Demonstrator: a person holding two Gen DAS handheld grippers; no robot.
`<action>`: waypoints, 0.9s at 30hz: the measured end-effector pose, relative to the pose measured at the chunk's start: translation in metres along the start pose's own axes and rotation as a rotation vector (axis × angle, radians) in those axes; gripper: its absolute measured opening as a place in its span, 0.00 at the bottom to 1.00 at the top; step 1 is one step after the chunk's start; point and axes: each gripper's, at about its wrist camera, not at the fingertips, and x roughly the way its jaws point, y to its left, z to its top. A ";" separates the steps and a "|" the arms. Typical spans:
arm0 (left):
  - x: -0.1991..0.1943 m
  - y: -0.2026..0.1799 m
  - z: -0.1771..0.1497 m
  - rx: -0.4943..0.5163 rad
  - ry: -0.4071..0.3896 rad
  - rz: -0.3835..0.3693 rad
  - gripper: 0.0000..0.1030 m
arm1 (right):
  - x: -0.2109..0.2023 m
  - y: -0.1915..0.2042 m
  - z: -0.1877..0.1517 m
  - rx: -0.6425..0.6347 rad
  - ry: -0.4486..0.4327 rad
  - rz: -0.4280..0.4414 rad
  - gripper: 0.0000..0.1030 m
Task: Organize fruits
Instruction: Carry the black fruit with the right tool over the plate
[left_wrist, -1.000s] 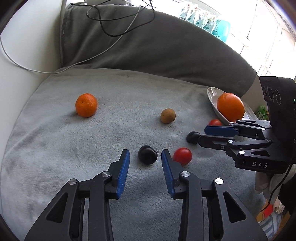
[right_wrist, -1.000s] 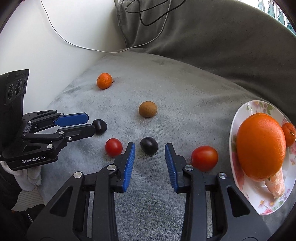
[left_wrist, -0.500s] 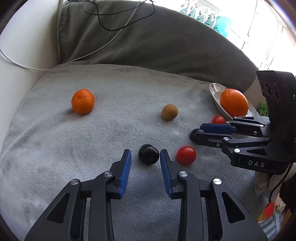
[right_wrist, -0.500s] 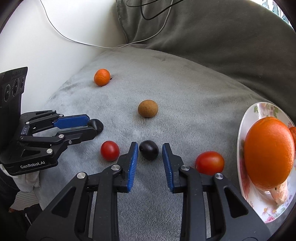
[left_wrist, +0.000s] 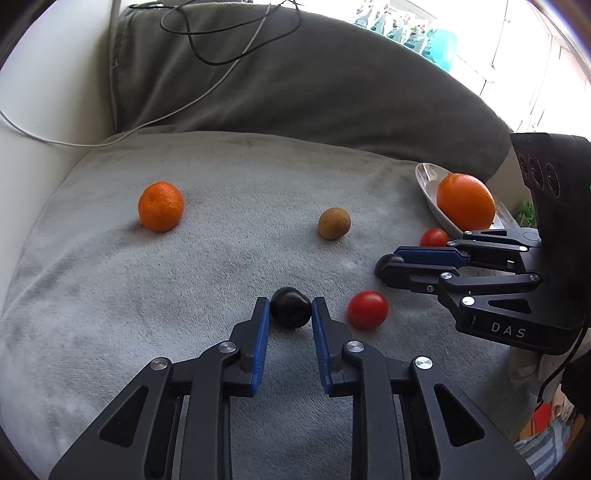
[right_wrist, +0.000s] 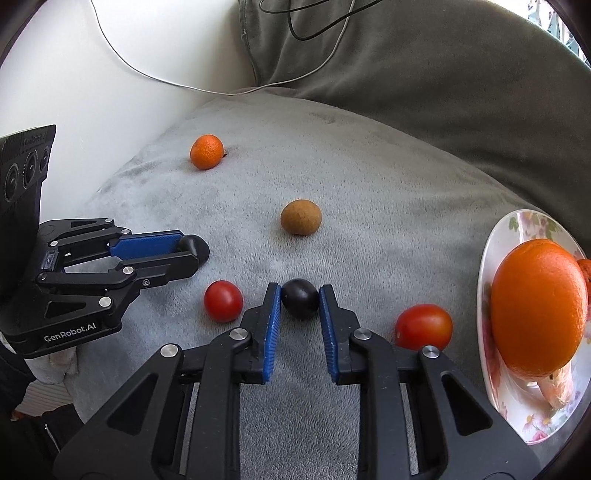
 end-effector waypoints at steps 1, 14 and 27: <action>-0.001 0.000 0.000 0.000 -0.004 0.001 0.21 | -0.002 0.000 0.000 -0.001 -0.005 -0.001 0.21; -0.026 -0.011 0.010 0.020 -0.062 -0.022 0.20 | -0.052 -0.011 -0.007 0.046 -0.103 -0.015 0.21; -0.035 -0.046 0.037 0.074 -0.121 -0.076 0.20 | -0.116 -0.047 -0.033 0.146 -0.202 -0.085 0.21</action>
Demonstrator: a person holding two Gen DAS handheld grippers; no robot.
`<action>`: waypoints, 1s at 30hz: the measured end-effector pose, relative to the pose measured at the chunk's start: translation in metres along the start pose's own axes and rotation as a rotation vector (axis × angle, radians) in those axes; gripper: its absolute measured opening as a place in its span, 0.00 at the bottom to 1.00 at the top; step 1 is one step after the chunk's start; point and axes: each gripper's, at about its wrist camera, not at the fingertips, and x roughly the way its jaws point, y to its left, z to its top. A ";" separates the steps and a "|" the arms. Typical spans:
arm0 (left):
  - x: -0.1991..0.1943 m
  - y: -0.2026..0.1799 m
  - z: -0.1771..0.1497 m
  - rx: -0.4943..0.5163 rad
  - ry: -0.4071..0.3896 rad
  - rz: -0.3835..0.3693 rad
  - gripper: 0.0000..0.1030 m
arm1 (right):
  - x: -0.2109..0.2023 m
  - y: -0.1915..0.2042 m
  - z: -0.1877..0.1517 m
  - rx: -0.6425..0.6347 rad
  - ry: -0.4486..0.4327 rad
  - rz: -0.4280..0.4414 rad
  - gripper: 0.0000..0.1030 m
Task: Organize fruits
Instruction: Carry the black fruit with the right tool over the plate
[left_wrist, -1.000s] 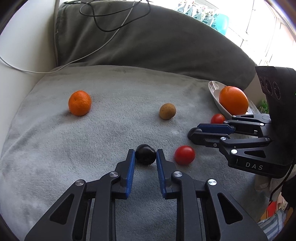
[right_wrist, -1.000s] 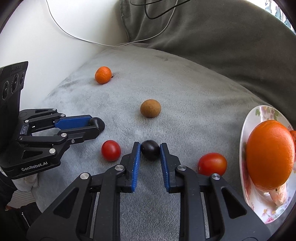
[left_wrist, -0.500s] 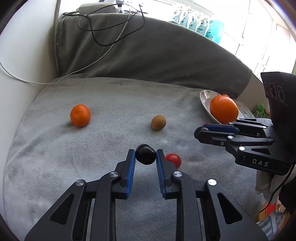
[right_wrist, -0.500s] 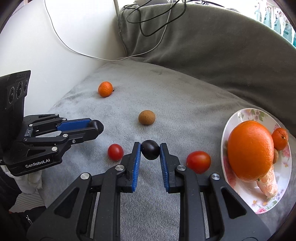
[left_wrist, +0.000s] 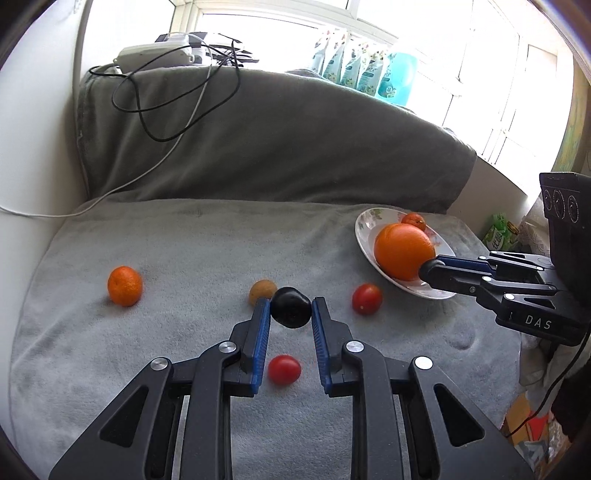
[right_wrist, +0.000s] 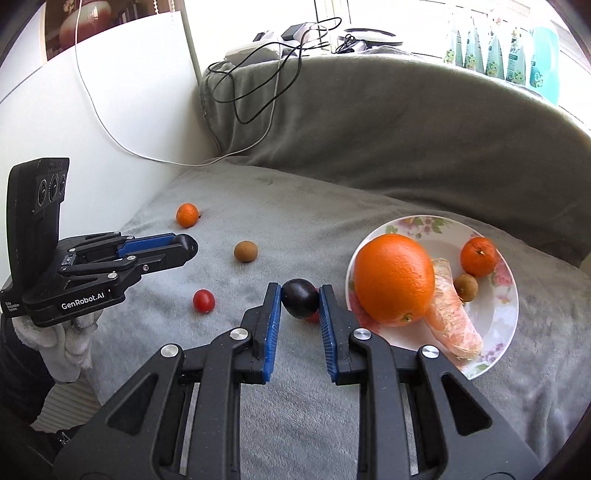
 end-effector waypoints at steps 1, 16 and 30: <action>0.002 -0.002 0.002 0.004 -0.003 -0.004 0.21 | -0.003 -0.004 -0.002 0.007 -0.005 -0.007 0.21; 0.029 -0.046 0.045 0.060 -0.040 -0.081 0.20 | -0.030 -0.067 -0.014 0.118 -0.036 -0.107 0.21; 0.062 -0.077 0.071 0.094 -0.027 -0.148 0.20 | -0.026 -0.102 -0.022 0.185 -0.030 -0.147 0.21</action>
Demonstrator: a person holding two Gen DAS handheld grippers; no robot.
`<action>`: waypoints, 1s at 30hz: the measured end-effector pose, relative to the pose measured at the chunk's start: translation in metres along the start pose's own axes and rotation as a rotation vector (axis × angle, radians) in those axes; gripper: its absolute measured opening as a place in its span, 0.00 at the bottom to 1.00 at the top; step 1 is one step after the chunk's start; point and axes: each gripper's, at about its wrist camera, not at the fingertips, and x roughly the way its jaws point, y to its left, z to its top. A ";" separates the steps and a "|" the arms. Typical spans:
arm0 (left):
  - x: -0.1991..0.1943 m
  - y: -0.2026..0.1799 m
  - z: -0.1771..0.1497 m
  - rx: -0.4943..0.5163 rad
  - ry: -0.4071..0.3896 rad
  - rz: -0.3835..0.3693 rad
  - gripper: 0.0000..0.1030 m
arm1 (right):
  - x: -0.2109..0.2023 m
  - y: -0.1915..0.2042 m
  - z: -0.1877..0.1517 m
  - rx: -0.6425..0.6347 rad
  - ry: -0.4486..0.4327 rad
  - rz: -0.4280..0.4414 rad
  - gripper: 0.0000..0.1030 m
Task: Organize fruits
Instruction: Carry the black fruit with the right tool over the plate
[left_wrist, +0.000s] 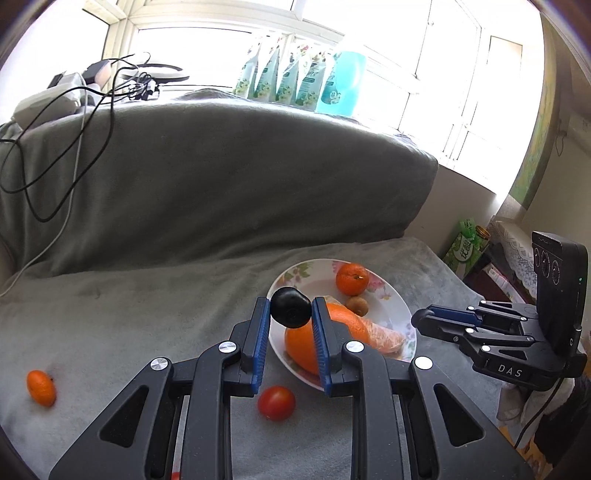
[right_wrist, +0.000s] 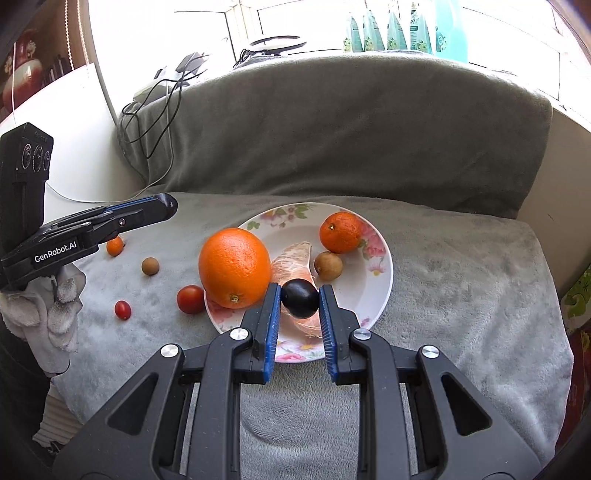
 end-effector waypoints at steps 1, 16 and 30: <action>0.003 -0.001 0.002 0.000 0.003 -0.004 0.20 | 0.001 -0.002 0.000 0.005 0.001 0.000 0.21; 0.039 -0.017 0.019 0.017 0.050 -0.043 0.20 | 0.024 -0.019 0.001 0.042 0.034 -0.002 0.21; 0.047 -0.021 0.025 0.027 0.070 -0.059 0.21 | 0.029 -0.017 0.003 0.025 0.034 0.011 0.21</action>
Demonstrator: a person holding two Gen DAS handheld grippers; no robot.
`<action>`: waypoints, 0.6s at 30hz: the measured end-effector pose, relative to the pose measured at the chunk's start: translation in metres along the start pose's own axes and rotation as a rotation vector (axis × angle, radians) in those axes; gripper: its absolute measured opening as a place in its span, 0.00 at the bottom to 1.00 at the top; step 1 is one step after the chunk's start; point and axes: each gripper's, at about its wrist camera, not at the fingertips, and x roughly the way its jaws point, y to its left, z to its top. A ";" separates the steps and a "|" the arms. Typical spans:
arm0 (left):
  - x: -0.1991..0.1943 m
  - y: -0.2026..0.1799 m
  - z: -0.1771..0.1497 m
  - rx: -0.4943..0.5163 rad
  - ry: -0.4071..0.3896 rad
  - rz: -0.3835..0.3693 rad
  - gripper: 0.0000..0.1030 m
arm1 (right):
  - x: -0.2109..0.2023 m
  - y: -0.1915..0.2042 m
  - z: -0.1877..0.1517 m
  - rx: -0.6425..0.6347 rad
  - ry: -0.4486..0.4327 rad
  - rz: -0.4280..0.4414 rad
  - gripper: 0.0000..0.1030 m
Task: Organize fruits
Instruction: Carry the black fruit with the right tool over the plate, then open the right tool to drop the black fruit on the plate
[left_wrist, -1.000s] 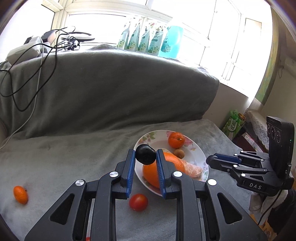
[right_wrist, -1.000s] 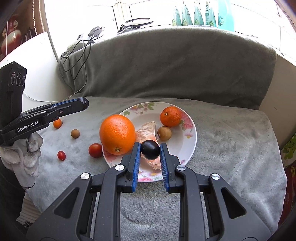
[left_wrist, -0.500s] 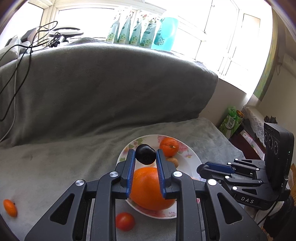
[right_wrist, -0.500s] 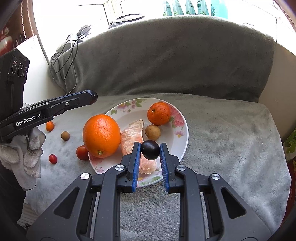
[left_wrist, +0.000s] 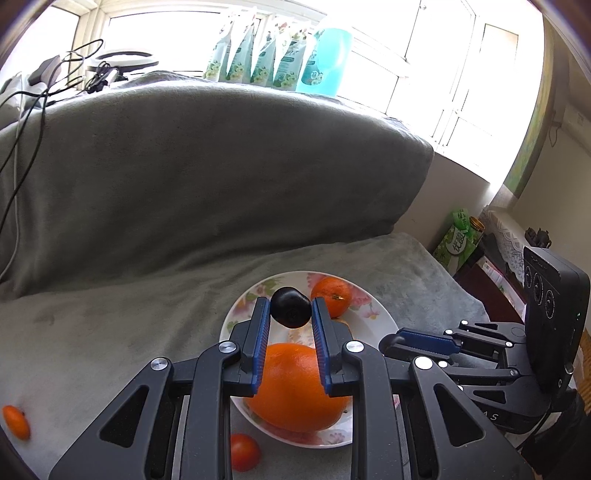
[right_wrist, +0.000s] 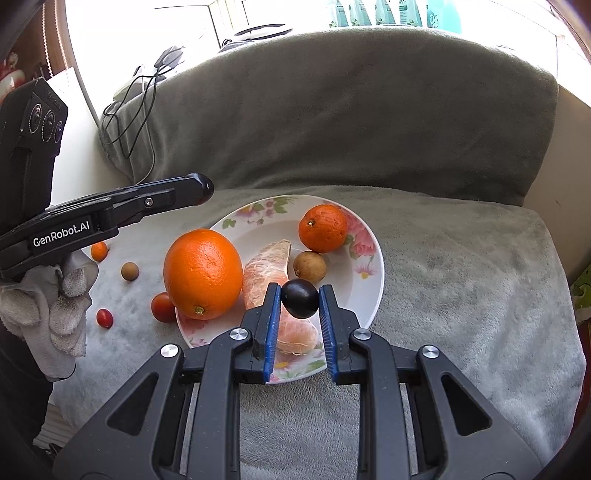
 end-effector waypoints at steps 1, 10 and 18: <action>0.000 0.000 0.000 0.002 0.002 0.000 0.21 | 0.000 0.000 0.000 -0.003 0.000 0.000 0.21; 0.003 -0.003 0.001 0.014 0.007 0.000 0.28 | -0.001 0.001 0.000 -0.009 0.002 0.001 0.22; 0.001 -0.003 0.002 0.006 0.003 0.003 0.50 | -0.006 0.007 0.000 -0.036 -0.021 0.005 0.57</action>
